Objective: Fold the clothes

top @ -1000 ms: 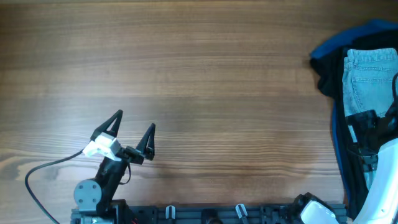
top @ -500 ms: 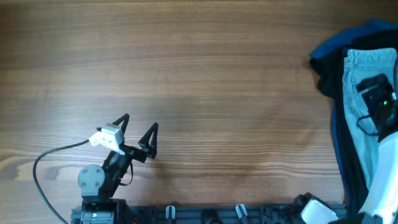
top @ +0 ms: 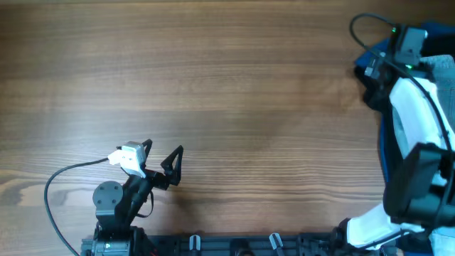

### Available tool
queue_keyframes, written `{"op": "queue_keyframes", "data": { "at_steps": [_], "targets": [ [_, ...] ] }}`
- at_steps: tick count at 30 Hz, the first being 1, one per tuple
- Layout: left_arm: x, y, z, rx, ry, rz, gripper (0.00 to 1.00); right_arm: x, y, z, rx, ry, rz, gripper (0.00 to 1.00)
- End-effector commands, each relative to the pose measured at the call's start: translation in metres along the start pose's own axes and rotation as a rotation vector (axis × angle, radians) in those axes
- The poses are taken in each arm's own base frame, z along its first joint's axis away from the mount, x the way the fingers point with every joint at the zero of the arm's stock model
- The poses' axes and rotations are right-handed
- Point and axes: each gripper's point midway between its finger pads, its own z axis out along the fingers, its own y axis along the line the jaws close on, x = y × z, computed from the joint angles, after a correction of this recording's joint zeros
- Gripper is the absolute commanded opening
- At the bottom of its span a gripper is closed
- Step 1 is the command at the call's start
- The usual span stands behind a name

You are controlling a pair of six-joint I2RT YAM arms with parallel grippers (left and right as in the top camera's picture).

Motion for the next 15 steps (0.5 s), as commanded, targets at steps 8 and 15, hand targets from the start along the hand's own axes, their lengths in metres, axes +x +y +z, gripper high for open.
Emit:
{"op": "queue_keyframes", "data": {
  "at_steps": [8,15],
  "targets": [
    [0.001,0.000,-0.001,0.001,0.008,-0.009,1.00,0.037,-0.007,0.065,0.207,0.122,-0.327,0.99],
    [0.001,0.000,-0.001,0.001,0.008,-0.009,1.00,0.041,-0.020,0.072,0.215,0.146,-0.349,1.00]
  ]
}}
